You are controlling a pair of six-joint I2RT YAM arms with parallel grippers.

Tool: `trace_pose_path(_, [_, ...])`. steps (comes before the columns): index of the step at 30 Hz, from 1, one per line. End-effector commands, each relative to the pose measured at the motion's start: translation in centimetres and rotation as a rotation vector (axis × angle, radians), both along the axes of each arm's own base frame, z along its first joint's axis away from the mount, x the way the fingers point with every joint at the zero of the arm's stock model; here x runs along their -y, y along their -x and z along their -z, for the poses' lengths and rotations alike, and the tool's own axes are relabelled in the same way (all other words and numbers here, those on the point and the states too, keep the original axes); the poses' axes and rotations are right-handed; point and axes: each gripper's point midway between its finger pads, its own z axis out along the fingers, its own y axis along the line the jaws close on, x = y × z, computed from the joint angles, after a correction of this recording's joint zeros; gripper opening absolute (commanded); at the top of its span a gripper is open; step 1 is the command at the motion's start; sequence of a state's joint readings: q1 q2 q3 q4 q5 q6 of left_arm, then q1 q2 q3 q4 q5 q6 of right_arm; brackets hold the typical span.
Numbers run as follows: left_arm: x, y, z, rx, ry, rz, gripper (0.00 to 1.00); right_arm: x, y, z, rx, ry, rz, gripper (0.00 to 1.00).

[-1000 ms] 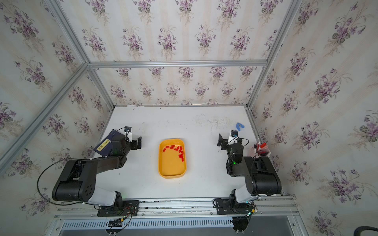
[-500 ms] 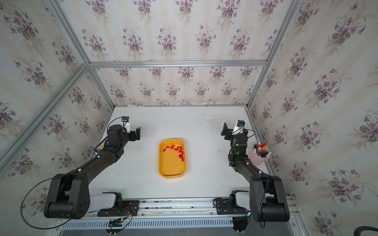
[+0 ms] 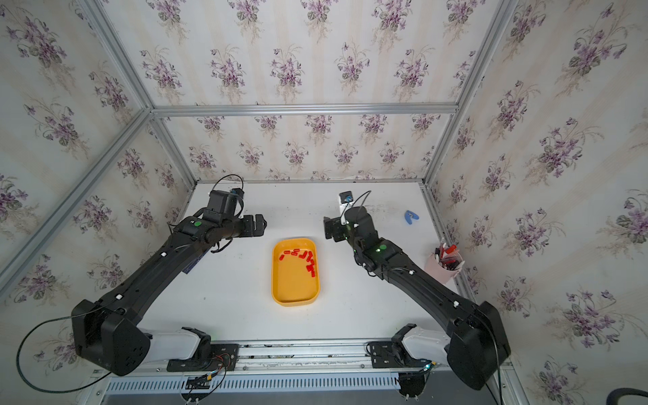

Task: Take the screw protection sleeves out of the storage box
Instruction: Pick up the screw protection sleeve from the storage box.

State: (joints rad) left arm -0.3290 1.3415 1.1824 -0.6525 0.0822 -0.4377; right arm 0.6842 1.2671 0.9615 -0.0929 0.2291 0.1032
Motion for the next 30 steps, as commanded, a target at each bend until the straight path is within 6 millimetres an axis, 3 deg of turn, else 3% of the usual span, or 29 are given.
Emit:
trace_pose_path(1, [0.6, 4.9, 3.0, -0.246, 0.109, -0.094, 1.0, -2.7, 3.1, 2.9, -0.134, 0.119, -0.091, 0.98])
trace_pose_path(3, [1.0, 5.9, 3.7, -0.287, 0.139, -0.101, 1.0, -5.6, 4.5, 3.8, -0.18, 0.15, -0.187, 0.95])
trace_pose_path(6, [1.7, 7.1, 4.6, -0.329, 0.185, -0.097, 1.0, -8.3, 6.1, 5.4, -0.253, 0.18, -0.299, 0.86])
trace_pose_path(10, [2.0, 8.2, 5.6, -0.369, 0.209, -0.09, 1.0, -9.9, 7.7, 8.0, -0.364, 0.211, -0.402, 0.75])
trace_pose_path(16, [2.0, 9.2, 6.5, -0.394, 0.215, -0.079, 1.0, -10.6, 9.0, 11.8, -0.52, 0.298, -0.477, 0.61])
trace_pose_path(22, [2.4, 9.3, 6.8, -0.402, 0.233, -0.057, 1.0, -11.3, 8.6, 14.5, -0.614, 0.385, -0.492, 0.56])
trace_pose_path(30, [2.6, 9.2, 6.7, -0.398, 0.235, -0.039, 1.0, -11.9, 6.1, 16.9, -0.683, 0.485, -0.498, 0.47])
